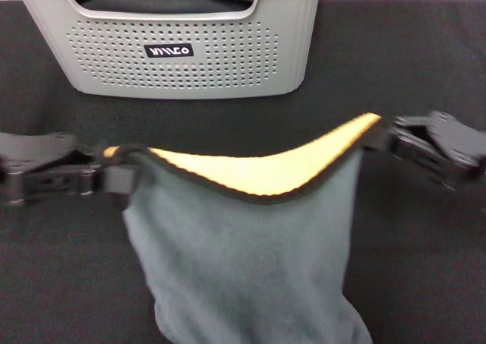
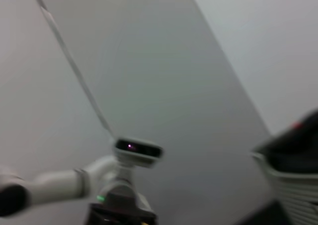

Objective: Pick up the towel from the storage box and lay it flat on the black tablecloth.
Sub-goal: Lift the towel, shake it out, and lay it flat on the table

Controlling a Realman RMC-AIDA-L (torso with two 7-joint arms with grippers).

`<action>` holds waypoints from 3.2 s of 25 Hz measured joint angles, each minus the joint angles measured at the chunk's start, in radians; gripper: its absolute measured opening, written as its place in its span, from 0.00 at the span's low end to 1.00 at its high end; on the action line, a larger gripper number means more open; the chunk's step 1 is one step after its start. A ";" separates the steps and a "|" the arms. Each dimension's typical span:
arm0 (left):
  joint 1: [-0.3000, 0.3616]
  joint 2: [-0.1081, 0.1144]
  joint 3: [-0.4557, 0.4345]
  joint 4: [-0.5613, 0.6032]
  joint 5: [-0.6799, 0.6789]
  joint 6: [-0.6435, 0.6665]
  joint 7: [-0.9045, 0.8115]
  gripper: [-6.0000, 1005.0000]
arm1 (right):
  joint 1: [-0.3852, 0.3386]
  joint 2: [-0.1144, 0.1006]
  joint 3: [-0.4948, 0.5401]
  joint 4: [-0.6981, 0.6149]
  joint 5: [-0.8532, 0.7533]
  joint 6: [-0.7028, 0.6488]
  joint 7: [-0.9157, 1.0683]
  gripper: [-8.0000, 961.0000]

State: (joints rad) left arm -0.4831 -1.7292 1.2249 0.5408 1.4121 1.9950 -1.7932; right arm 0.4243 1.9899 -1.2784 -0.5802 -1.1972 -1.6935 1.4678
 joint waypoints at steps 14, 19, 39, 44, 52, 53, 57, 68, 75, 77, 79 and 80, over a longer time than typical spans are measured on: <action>-0.081 -0.078 -0.274 -0.049 0.248 -0.384 -0.005 0.05 | 0.175 -0.010 -0.002 0.025 -0.172 0.459 0.058 0.09; -0.081 -0.088 -0.269 -0.054 0.269 -0.458 -0.007 0.05 | 0.198 0.003 -0.004 0.026 -0.237 0.554 0.081 0.09; -0.080 -0.139 -0.312 -0.078 0.315 -0.640 0.001 0.05 | 0.214 0.027 -0.030 0.012 -0.298 0.737 0.074 0.10; -0.061 -0.139 -0.335 -0.072 0.314 -0.654 0.001 0.05 | 0.241 0.031 -0.046 0.012 -0.301 0.748 0.068 0.10; -0.040 -0.146 -0.346 -0.072 0.317 -0.683 0.005 0.05 | 0.296 0.034 -0.161 0.016 -0.301 0.846 0.075 0.10; -0.038 -0.147 -0.346 -0.072 0.317 -0.687 0.005 0.05 | 0.298 0.036 -0.174 0.016 -0.301 0.859 0.077 0.10; -0.031 -0.148 -0.346 -0.074 0.318 -0.699 0.005 0.05 | 0.300 0.038 -0.188 0.015 -0.295 0.885 0.078 0.10; -0.045 -0.160 -0.340 -0.077 0.321 -0.721 0.019 0.05 | 0.287 0.038 -0.186 0.012 -0.292 0.906 0.078 0.10; -0.052 -0.169 -0.338 -0.077 0.329 -0.727 0.021 0.05 | 0.277 0.038 -0.180 0.004 -0.292 0.905 0.077 0.11; -0.052 -0.173 -0.341 -0.076 0.329 -0.731 0.022 0.05 | 0.273 0.038 -0.180 -0.001 -0.292 0.906 0.076 0.11; -0.051 -0.175 -0.342 -0.074 0.329 -0.736 0.022 0.05 | 0.271 0.038 -0.180 -0.003 -0.292 0.905 0.075 0.11; -0.049 -0.177 -0.342 -0.074 0.330 -0.738 0.022 0.05 | 0.270 0.038 -0.180 -0.003 -0.292 0.905 0.075 0.11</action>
State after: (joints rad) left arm -0.5321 -1.9060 0.8825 0.4670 1.7417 1.2565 -1.7717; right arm 0.6948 2.0278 -1.4588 -0.5830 -1.4889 -0.7889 1.5426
